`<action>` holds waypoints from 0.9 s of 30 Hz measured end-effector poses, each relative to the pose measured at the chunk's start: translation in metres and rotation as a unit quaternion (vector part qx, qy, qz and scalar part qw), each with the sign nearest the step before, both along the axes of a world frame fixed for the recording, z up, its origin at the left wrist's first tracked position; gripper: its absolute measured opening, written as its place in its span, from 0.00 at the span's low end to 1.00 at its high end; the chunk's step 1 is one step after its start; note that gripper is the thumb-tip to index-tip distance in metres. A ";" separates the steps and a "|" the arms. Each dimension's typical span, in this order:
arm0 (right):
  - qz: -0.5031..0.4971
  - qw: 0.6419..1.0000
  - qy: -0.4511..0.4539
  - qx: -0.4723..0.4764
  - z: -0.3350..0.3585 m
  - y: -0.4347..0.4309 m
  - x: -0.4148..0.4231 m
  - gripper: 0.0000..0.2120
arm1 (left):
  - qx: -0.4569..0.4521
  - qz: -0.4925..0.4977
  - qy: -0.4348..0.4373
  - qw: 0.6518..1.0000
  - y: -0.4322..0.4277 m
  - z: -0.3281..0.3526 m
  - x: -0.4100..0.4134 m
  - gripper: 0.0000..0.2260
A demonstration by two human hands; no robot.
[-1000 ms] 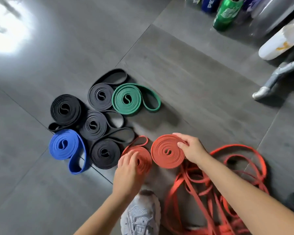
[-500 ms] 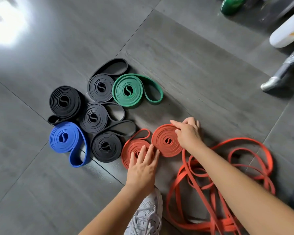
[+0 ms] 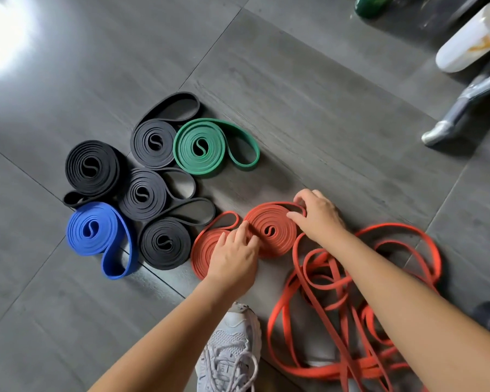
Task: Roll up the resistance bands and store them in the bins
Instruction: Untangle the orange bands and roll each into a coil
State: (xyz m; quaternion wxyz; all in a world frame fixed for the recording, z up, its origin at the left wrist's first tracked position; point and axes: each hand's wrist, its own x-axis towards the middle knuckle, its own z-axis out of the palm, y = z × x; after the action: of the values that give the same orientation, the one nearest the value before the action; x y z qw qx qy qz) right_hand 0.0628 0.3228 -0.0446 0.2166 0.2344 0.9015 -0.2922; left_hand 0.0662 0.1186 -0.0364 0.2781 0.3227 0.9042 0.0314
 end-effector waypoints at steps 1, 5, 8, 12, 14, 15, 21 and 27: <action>-0.005 1.000 0.006 0.002 -0.002 0.004 0.002 0.15 | -0.001 -0.005 0.008 1.000 0.001 0.000 -0.003 0.17; -0.028 0.999 0.014 -0.012 -0.001 0.018 0.012 0.20 | -0.011 -0.007 0.035 0.999 0.006 0.003 -0.009 0.29; -0.031 0.999 0.013 -0.016 0.001 0.024 0.031 0.21 | -0.011 -0.006 0.022 1.000 0.009 0.006 -0.011 0.29; 0.070 0.997 -0.018 0.013 0.004 0.024 0.058 0.18 | -0.044 -0.018 -0.004 0.999 0.010 0.011 -0.013 0.29; 0.060 0.997 -0.034 0.020 0.007 0.023 0.062 0.15 | -0.050 -0.009 -0.015 0.999 0.011 0.011 -0.012 0.30; 0.043 0.998 -0.039 0.015 0.009 0.022 0.062 0.12 | -0.049 0.003 -0.022 0.999 0.011 0.011 -0.012 0.29; 0.002 0.999 -0.025 -0.044 0.052 0.030 0.071 0.06 | -0.031 0.080 -0.103 0.991 0.017 0.040 -0.007 0.27; -0.066 0.974 0.071 -0.206 0.130 0.012 0.105 0.10 | 0.054 0.025 -0.205 0.977 0.063 0.133 0.006 0.21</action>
State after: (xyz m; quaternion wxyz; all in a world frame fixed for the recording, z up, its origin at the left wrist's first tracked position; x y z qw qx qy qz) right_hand 0.1680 0.3350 0.0856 0.1762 0.2226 0.8174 -0.5013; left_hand 0.0719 0.1818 0.0963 0.4391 0.3014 0.8325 0.1526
